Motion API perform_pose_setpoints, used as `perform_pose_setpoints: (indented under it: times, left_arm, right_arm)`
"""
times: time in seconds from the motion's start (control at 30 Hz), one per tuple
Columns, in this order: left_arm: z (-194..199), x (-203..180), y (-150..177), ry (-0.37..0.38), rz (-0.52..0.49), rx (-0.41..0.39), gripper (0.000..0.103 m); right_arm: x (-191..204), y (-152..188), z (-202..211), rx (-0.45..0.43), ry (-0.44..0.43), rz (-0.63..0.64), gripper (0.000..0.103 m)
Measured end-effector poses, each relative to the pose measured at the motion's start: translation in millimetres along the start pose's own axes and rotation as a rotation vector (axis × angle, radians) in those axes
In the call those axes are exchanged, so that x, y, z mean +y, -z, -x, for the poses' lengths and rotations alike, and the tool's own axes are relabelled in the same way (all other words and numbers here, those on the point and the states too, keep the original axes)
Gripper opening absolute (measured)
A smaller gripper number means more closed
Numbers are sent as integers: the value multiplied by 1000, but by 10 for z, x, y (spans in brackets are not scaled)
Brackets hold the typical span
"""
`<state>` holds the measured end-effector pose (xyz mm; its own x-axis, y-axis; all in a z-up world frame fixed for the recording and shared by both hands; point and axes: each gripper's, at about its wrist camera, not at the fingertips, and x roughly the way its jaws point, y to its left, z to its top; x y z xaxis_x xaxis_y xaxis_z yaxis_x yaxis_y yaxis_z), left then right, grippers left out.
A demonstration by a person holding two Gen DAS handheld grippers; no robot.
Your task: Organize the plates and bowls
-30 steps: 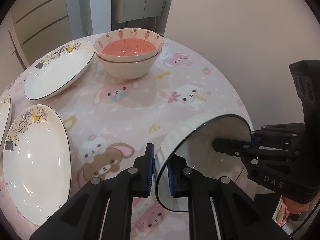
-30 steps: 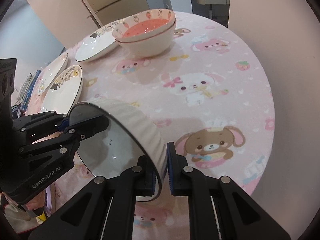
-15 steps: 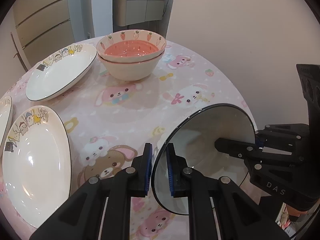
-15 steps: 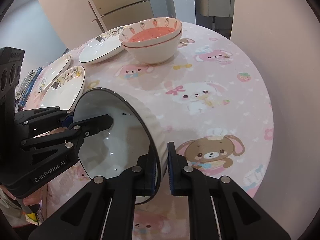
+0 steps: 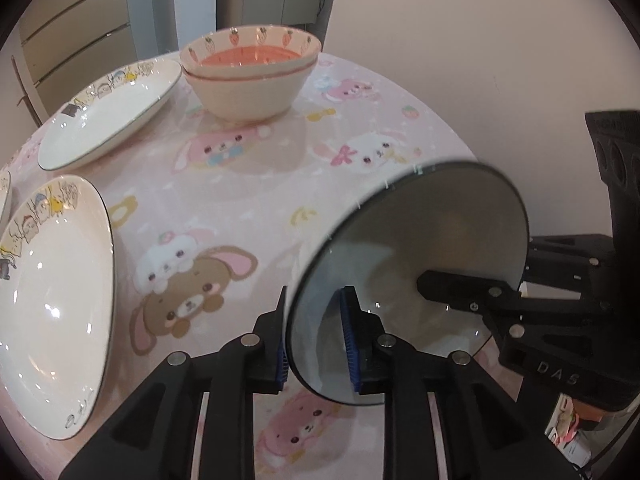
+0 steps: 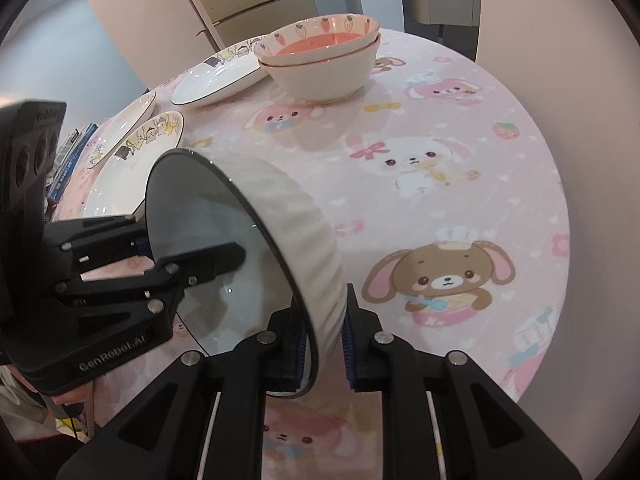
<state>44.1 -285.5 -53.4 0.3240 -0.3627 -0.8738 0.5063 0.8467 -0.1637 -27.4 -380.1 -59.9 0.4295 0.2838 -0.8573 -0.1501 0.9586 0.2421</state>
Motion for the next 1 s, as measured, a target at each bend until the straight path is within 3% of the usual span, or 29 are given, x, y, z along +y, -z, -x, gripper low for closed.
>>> perform_pose_setpoints:
  times: [0.23, 0.33, 0.43, 0.53, 1.0]
  left_arm:
    - [-23, -26, 92, 27, 6, 11, 27]
    - [9, -27, 110, 38, 18, -5, 19]
    - [13, 29, 74, 62, 44, 4, 17]
    - [35, 71, 53, 75, 67, 2, 16]
    - [536, 145, -290, 28, 66, -150, 16]
  right_arm:
    - [11, 76, -35, 10, -13, -1, 18]
    - [-18, 95, -38, 16, -16, -33, 18]
    - [-110, 80, -52, 38, -74, -97, 16]
    - [-97, 49, -36, 36, -69, -96, 15]
    - [107, -475, 337, -65, -49, -35, 16]
